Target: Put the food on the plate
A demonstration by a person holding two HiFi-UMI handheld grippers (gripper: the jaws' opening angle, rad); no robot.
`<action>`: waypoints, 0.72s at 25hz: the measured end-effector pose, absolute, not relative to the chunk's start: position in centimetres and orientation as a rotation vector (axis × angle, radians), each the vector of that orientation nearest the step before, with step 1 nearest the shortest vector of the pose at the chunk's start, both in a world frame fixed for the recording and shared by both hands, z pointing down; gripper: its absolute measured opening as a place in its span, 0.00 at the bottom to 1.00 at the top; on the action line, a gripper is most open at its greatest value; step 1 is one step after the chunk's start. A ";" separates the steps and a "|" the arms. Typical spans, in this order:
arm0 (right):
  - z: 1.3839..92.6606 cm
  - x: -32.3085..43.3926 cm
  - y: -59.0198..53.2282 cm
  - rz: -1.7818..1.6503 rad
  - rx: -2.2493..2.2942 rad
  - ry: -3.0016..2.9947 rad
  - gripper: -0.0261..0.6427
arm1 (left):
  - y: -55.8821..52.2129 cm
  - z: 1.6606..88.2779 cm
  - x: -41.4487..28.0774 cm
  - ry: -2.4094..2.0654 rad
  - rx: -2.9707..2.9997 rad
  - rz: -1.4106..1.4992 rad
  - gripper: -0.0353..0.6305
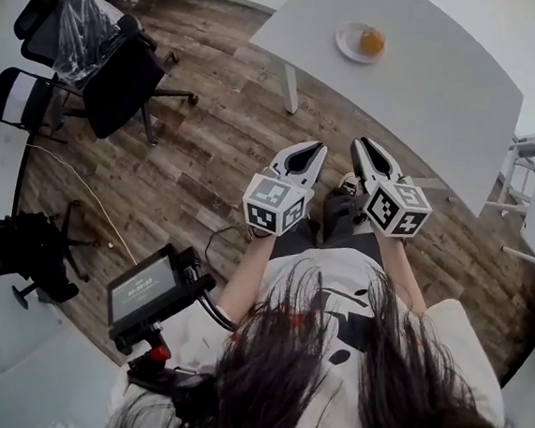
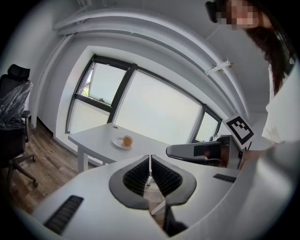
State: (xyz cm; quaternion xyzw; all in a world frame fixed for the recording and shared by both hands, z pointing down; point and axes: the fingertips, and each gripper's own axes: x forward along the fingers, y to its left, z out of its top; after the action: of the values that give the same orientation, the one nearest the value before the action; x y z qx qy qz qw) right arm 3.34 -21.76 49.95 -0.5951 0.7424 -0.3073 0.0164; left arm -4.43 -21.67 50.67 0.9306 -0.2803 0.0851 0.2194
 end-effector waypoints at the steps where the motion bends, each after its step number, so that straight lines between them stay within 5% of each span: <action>1: 49.9 3.4 -21.3 -0.955 -1.852 2.306 0.14 | -21.3 50.6 -4.4 -0.775 2.574 0.230 0.08; 18: 47.9 6.4 -13.4 -0.925 -1.791 2.356 0.14 | -14.8 48.1 -2.0 -0.882 2.581 0.192 0.08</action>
State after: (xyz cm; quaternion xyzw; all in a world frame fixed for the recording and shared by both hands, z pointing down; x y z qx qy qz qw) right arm 6.35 -13.42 47.94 -0.5775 0.7597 -0.2984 0.0206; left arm -1.98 -14.85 48.11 0.9244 -0.3159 0.0688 0.2022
